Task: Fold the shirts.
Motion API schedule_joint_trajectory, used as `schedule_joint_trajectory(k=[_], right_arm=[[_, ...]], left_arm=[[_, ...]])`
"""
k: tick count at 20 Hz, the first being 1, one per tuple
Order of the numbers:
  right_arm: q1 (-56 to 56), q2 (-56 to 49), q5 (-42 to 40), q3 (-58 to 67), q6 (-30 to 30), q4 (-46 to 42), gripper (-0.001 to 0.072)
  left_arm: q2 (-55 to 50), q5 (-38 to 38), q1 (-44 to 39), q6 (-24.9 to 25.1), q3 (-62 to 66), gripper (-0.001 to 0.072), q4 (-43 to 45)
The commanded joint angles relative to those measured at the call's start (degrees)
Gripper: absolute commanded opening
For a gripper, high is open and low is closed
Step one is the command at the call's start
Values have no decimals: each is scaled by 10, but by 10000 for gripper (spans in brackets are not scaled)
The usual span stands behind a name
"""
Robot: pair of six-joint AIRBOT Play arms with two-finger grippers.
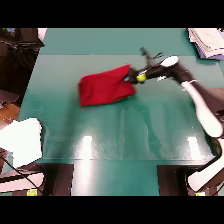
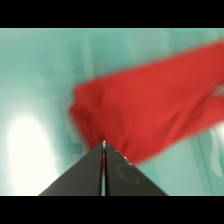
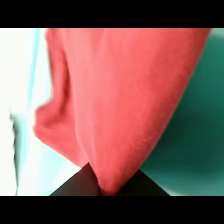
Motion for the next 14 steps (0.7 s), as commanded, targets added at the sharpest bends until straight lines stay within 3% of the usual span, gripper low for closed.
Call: schedule_joint_trajectory(k=[1,7,14], right_arm=[[-125,68,13,2,16,-54,16],[-388,169,50,2,89,-197,17],[-568,185,78,3,77,-196,15]], left_arm=[[-1,29,-60,0,0,23,-7],[-16,73,-141,0,0,23,-7],[-28,82,-165,0,-10,23,-11]])
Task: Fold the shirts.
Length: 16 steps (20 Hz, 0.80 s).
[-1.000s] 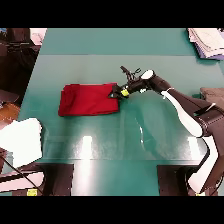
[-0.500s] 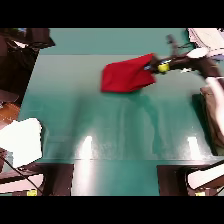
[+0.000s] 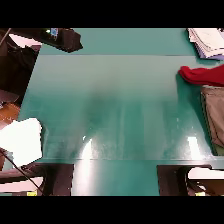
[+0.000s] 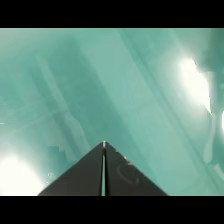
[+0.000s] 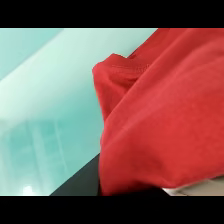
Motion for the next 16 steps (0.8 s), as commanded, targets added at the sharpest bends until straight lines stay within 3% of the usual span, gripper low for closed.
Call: schedule_joint_trajectory(k=[1,6,10,16], right_arm=[[-71,7,5,1,-10,-9,15],[-96,11,17,72,-41,76,15],[-102,48,30,140,-39,78,15],[-124,152,58,39,-14,10,15]], left_arm=[[-3,7,-7,0,-4,24,-2],[-3,6,-7,0,-4,24,-2],[-3,6,-7,1,-4,23,-2],[-3,0,-7,2,-4,24,-2]])
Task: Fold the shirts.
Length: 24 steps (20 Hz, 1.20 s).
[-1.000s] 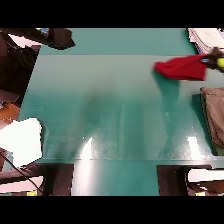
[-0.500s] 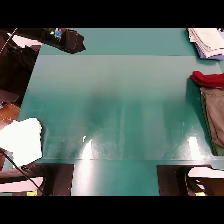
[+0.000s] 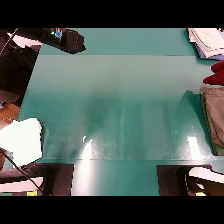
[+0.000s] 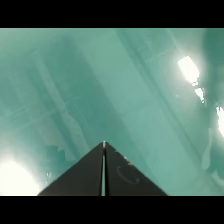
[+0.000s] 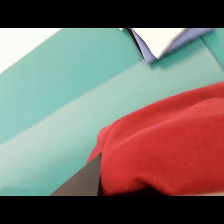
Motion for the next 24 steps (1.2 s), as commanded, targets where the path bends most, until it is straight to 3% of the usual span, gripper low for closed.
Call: schedule_joint_trajectory(k=[1,5,11,14,15,17,22,23,24], right_arm=[[-21,69,10,-70,16,-45,15],[-75,137,33,-177,18,-73,16],[-115,219,61,-336,77,-334,45],[-114,237,66,-375,78,-428,651],[-114,239,68,-374,78,-442,682],[-112,239,65,-356,83,-431,680],[-13,239,52,-297,92,-273,676],[22,239,52,-287,92,-262,640],[66,239,53,-276,91,-264,426]], left_arm=[[0,-5,0,5,0,24,0],[0,-19,0,16,0,24,0],[0,-24,0,30,0,23,0],[0,-24,0,30,0,24,0],[0,-24,0,30,0,24,0],[0,-23,0,30,0,24,0],[0,-22,0,30,0,24,0],[0,-22,0,30,0,24,0],[0,-22,0,30,0,24,0]])
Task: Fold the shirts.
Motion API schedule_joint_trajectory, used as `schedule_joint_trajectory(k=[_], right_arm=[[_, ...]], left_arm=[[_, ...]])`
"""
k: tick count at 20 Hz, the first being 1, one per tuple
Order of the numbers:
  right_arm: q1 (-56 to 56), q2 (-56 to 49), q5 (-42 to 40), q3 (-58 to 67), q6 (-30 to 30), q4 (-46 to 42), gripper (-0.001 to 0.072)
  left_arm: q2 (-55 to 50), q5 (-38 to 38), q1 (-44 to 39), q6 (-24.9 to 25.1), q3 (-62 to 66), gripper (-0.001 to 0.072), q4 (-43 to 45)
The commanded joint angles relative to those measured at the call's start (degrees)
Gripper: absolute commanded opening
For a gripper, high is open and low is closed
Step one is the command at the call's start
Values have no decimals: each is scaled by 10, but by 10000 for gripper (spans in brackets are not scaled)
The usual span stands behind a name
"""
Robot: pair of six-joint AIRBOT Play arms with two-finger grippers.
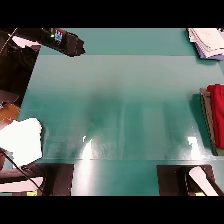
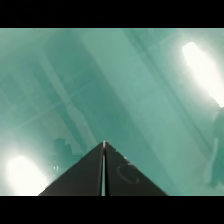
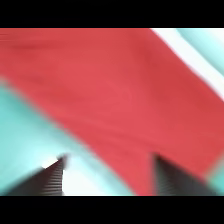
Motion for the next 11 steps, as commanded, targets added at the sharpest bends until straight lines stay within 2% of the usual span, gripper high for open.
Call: schedule_joint_trajectory(k=[1,2,6,11], right_arm=[[121,1,-3,37,2,44,183],[162,1,-6,48,1,44,21],[289,1,-24,81,1,40,19],[349,1,-36,95,1,41,19]], left_arm=[[0,1,0,0,0,24,0],[0,1,0,0,0,24,0],[0,1,0,0,0,24,0],[0,1,0,0,0,24,0]])
